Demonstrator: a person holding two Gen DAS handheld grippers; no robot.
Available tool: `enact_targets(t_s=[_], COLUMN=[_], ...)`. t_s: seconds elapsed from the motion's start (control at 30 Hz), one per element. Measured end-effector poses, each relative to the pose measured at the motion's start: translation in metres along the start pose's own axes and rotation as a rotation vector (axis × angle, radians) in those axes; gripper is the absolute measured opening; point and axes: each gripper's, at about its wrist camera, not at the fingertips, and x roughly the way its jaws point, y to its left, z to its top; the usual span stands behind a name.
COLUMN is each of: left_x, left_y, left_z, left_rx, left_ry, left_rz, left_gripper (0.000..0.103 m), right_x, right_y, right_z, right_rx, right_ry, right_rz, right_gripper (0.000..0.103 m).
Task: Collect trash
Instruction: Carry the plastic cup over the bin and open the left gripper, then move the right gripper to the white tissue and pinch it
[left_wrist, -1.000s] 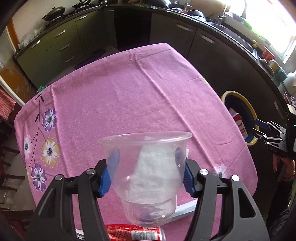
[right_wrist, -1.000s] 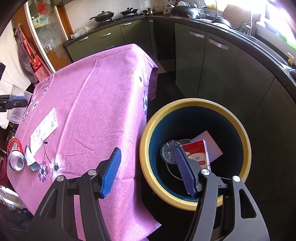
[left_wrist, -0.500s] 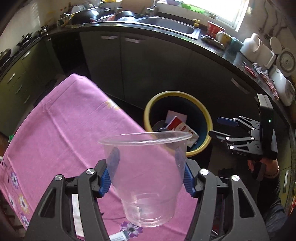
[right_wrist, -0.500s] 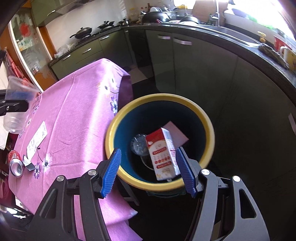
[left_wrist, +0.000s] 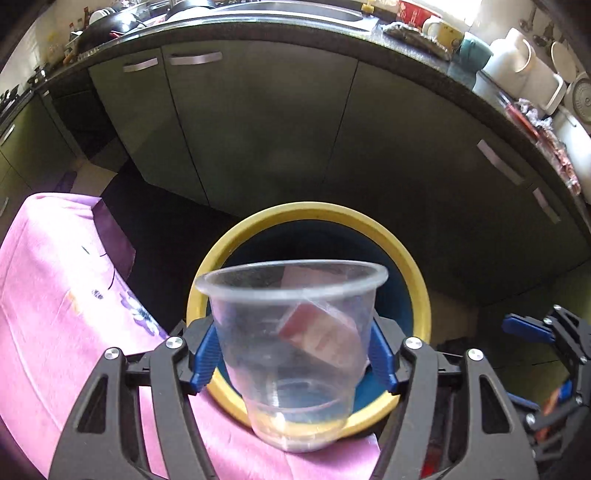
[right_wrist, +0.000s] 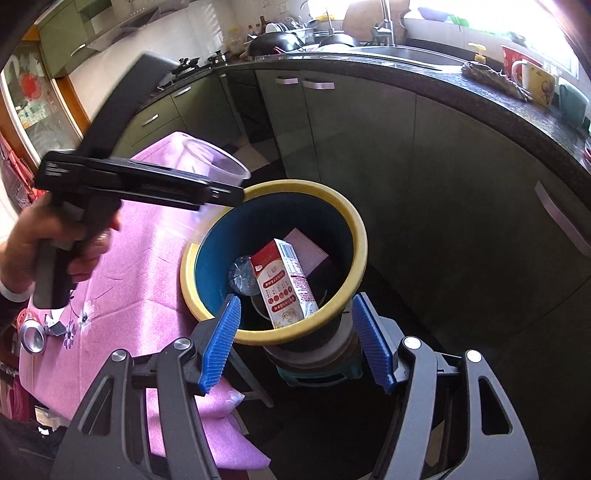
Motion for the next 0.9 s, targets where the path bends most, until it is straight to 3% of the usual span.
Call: enact_targets(t_s=[0.07,0.2,0.33,0.6,0.9], left_x=[0.006,-0.013,-0.066,-0.190,-0.266], left_y=[-0.003,0.001,0.012,0.052,0.119], left_z=[0.002,-0.007,-0.032,-0.117,-0.237], left_rx=[0.006,0.010,-0.008,-0.047,-0.250], left_ry=[0.011,0.003,-0.066,-0.248,-0.323], left_rz=[0.020,-0.005,-0.054,0.018,0.126], left_gripper=[0.079,0.079,0.086,0.092,0.094], right_x=[-0.002,-0.004,-0.004,0.001,0.015], right_y=[-0.001,0.003,0.006,0.037,0.139], right_z=[0.001,0.000,-0.005,-0.005,0.001], right_rx=[0.002,-0.005,-0.015,-0.091,-0.327], right_ry=[-0.007,-0.018,-0.016,-0.001,0.043], right_rz=[-0.001,0.004,0.013,0.059,0.158], right_gripper=[0.066,0.066,0.066,0.066,0.066])
